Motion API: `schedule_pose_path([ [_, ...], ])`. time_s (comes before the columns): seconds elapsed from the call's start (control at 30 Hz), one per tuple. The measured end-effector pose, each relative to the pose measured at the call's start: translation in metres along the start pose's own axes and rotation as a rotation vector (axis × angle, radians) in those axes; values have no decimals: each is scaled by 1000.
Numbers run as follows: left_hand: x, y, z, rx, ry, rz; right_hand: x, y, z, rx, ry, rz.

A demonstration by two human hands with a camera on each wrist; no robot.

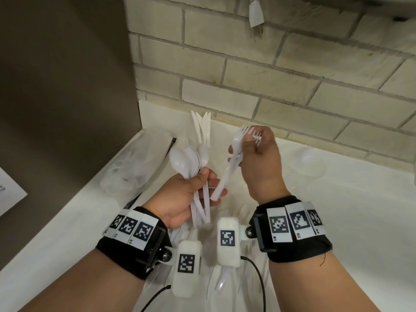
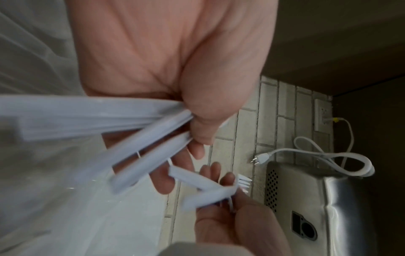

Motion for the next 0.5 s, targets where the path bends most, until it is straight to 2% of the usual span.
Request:
schedule_pose_path([
  [0.1,0,0,3,116,-94,-10,0,8,6,200,14,-5],
  [0.27,2,-6,2,500,-178,-60,-2,5,-5,57,131,-21],
  [0.4,6,-9,-5,684,-107,-90,-9,1,-18,-49,253,-101],
  [0.5,4,-9,-7,571,-45,-88,-8,-3,-15,-115,240,-96],
])
Point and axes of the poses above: each hand's wrist, its own x-axis towards the middle knuckle, its own z-axis out of the back of the hand, y = z × x, the point moved 6 cm from there along x, towards the middle knuckle, and after that the axes turned 11 degrees about y, right-handed, at the moved point
